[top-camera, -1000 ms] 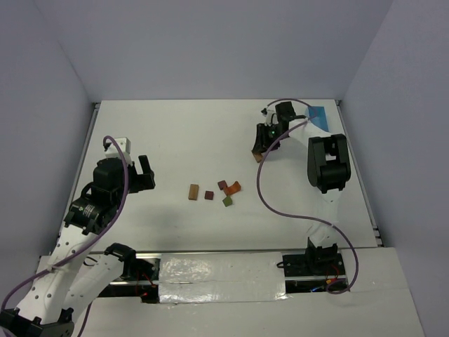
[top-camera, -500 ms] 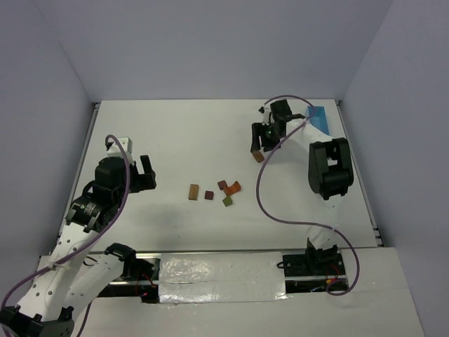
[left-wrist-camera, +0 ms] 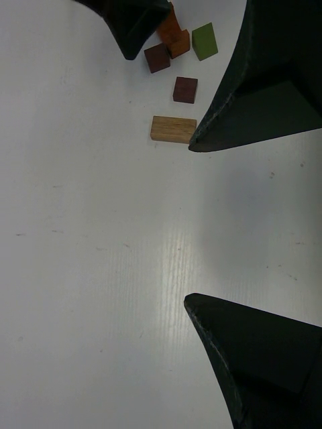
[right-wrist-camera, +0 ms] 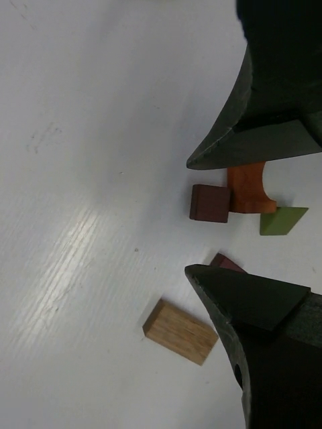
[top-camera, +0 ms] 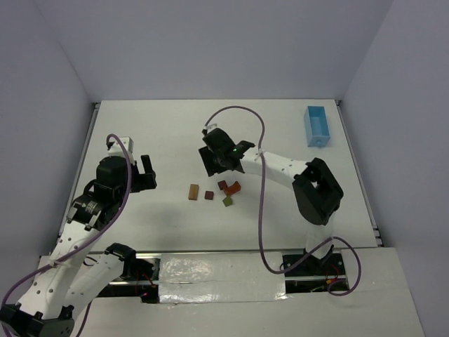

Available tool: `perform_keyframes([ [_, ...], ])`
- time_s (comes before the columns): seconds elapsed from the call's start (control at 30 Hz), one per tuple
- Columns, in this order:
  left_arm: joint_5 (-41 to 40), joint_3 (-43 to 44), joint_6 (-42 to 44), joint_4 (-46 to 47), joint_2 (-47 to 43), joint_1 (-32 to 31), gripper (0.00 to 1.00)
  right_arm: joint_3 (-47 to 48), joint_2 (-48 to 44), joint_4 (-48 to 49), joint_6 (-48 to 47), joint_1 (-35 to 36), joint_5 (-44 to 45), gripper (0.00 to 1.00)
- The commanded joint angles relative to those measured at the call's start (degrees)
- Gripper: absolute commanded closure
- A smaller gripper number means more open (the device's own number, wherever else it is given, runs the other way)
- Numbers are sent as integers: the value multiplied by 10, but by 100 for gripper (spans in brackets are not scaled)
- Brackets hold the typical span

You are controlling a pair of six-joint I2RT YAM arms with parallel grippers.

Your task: Build the wood block tower

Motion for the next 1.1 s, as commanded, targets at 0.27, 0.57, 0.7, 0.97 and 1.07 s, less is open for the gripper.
perform_keyframes([
  [0.27, -2, 2, 6, 20, -10, -2, 1, -14, 67, -21, 45, 12, 27, 38],
  [0.57, -4, 1, 5, 19, -12, -2, 0, -27, 82, -12, 55, 23, 17, 46],
  [0.7, -2, 1, 6, 20, -11, -2, 1, -23, 81, -17, 54, 23, 25, 54],
  [0.97, 0, 0, 6, 20, -13, -2, 0, -3, 76, -27, 43, 23, 34, 68],
  [1.07, 0, 2, 6, 20, -11, -2, 0, 7, 60, -33, 30, 9, 33, 67],
])
